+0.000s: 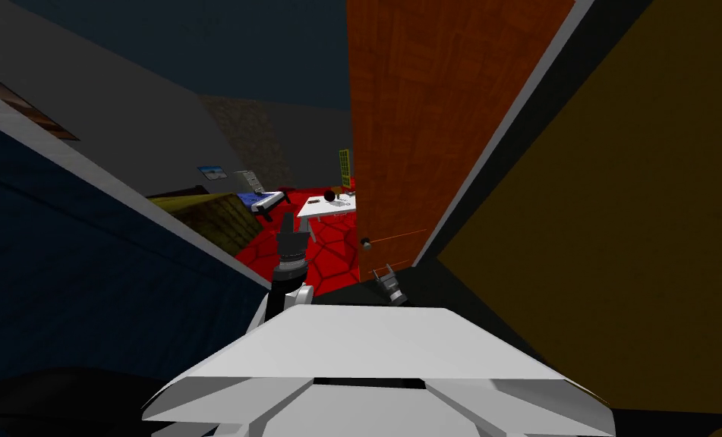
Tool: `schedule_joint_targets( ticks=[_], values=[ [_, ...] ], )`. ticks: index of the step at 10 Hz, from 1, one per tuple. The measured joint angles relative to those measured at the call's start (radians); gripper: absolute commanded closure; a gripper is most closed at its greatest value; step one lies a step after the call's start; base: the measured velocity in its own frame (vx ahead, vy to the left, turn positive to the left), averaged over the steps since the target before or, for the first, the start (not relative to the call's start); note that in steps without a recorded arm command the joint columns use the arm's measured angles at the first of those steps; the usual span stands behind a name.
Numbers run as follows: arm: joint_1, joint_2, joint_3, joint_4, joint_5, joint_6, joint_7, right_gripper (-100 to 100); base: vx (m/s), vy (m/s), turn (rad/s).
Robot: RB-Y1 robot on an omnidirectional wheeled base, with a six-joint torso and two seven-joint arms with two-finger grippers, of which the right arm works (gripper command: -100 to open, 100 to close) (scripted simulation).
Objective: Pull the door open
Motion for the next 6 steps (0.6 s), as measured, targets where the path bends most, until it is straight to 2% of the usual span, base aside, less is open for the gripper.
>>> schedule_joint_targets(
  ticks=[2, 3, 4, 6],
  values=[
    [0.000, 0.007, 0.002, 0.010, 0.005, -0.002, 0.011, -100, 0.095, 0.096, -0.274],
    [0.000, 0.012, 0.003, 0.017, 0.009, -0.004, 0.020, -100, 0.088, 0.154, -0.216],
    [-0.004, 0.019, 0.004, 0.027, 0.012, -0.005, 0.030, -100, 0.034, 0.081, -0.041],
    [-0.011, 0.014, -0.005, 0.029, 0.015, -0.004, 0.027, -100, 0.046, 0.042, -0.233]
  ],
)
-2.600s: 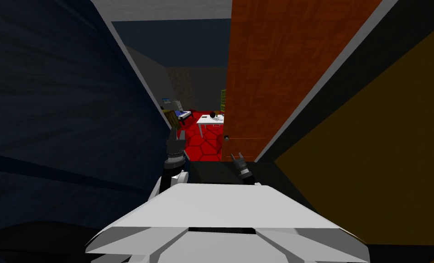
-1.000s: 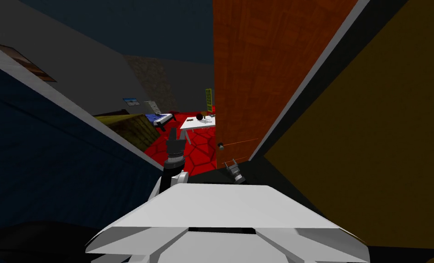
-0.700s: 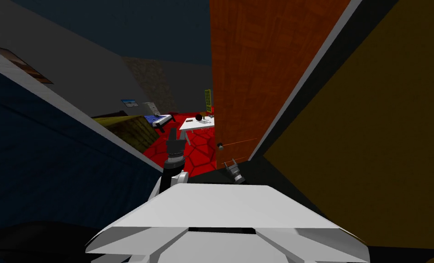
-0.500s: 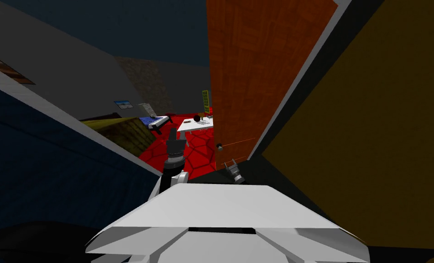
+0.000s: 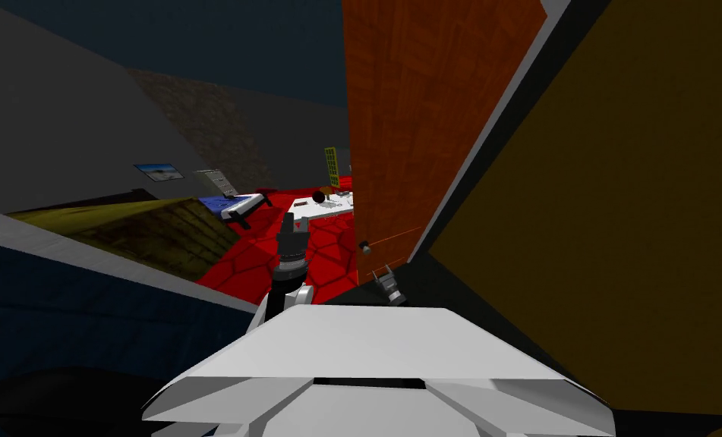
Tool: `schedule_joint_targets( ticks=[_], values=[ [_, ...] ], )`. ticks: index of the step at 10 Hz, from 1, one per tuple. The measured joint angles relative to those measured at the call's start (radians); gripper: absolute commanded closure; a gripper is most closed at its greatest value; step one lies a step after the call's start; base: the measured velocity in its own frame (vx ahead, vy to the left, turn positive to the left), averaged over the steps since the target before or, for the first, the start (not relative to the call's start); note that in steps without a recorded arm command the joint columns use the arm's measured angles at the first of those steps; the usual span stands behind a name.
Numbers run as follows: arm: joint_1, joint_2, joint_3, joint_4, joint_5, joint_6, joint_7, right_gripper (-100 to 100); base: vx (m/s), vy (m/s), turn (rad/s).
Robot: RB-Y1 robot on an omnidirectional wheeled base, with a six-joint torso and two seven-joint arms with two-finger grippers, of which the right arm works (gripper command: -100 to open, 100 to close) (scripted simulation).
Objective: Pull the door open
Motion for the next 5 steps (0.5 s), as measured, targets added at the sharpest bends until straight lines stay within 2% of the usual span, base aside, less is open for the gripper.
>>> schedule_joint_targets(
  ticks=[2, 4, 5],
  values=[
    [-0.047, -0.021, -0.045, 0.052, 0.002, -0.014, -0.017, -100, 0.058, 0.058, -0.244],
    [-0.084, -0.044, -0.088, 0.078, 0.011, -0.017, -0.048, -100, 0.036, 0.048, -0.130],
    [-0.095, -0.048, -0.105, 0.079, 0.020, -0.015, -0.062, -100, 0.016, 0.042, -0.056]
  ],
)
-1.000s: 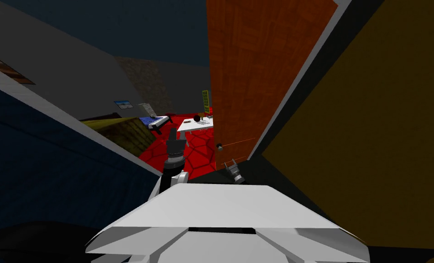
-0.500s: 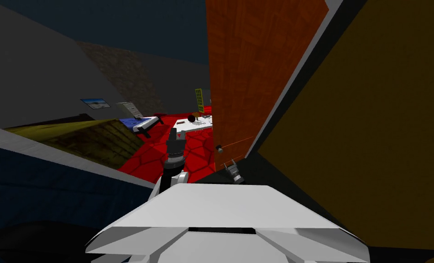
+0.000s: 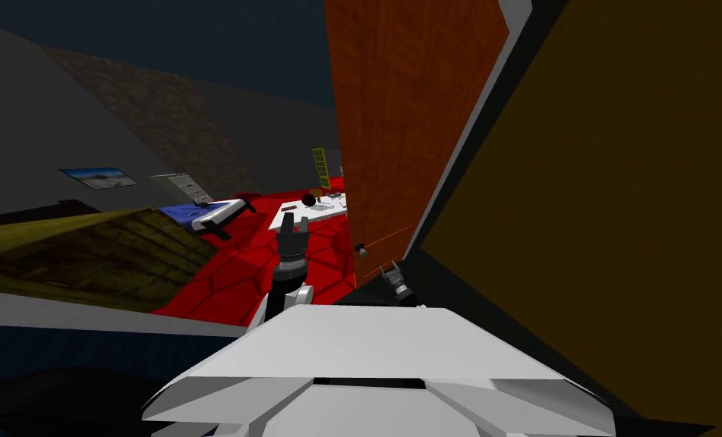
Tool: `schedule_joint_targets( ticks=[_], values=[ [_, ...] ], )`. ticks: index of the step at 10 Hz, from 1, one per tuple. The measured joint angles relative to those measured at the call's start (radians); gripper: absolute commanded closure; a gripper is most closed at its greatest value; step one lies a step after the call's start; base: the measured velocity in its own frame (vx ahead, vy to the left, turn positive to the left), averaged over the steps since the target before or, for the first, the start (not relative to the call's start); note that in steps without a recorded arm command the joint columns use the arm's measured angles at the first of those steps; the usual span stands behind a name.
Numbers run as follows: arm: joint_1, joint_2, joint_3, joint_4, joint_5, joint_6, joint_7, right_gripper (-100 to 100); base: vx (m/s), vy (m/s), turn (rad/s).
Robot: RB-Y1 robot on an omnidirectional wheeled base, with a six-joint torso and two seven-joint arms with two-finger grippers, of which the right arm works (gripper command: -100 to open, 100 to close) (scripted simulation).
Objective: Pull the door open
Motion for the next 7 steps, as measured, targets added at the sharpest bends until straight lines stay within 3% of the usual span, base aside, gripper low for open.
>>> schedule_joint_targets(
  ticks=[2, 5, 7],
  values=[
    [-0.030, -0.008, -0.039, 0.029, 0.015, -0.010, -0.023, -100, 0.019, 0.072, 0.104],
    [-0.073, -0.019, -0.091, 0.079, 0.040, -0.032, -0.064, -100, 0.082, 0.202, 0.342],
    [-0.080, -0.020, -0.106, 0.092, 0.049, -0.044, -0.077, -100, 0.102, 0.133, 0.278]
  ],
)
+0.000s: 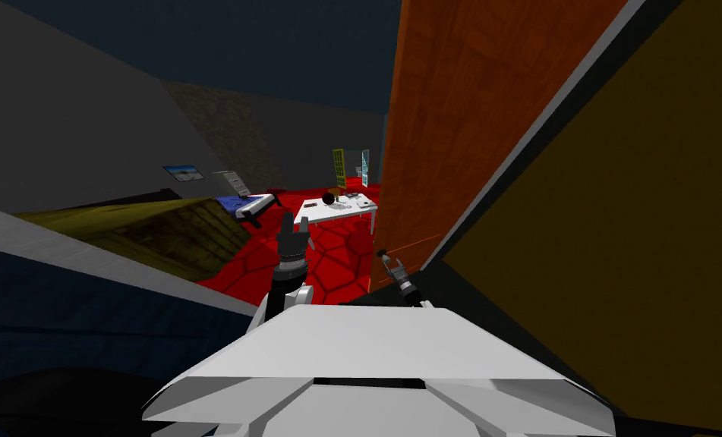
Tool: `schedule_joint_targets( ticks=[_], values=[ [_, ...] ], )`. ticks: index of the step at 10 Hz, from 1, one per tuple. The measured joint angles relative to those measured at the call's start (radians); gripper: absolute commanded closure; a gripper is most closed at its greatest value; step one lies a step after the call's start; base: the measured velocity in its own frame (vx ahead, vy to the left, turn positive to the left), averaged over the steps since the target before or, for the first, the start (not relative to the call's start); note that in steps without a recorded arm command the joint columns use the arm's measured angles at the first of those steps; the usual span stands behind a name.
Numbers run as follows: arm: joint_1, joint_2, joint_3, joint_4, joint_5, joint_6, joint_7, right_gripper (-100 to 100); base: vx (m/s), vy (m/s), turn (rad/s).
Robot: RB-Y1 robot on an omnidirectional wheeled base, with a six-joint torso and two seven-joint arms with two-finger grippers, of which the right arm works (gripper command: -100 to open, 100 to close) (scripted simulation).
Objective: Pull the door open
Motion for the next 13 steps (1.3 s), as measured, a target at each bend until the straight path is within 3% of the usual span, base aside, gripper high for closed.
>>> schedule_joint_targets(
  ticks=[1, 2, 8, 13],
  values=[
    [0.005, -0.005, -0.008, 0.006, 0.003, -0.005, -0.005, -100, 0.028, 0.033, 0.049],
    [0.004, -0.005, -0.008, 0.006, 0.004, -0.005, -0.006, 100, -0.012, -0.008, -0.034],
    [0.005, -0.001, -0.003, 0.006, 0.005, -0.009, -0.005, 100, -0.004, -0.004, 0.021],
    [0.017, -0.004, 0.011, -0.001, -0.039, -0.007, -0.089, 100, -0.022, -0.039, 0.131]
  ],
)
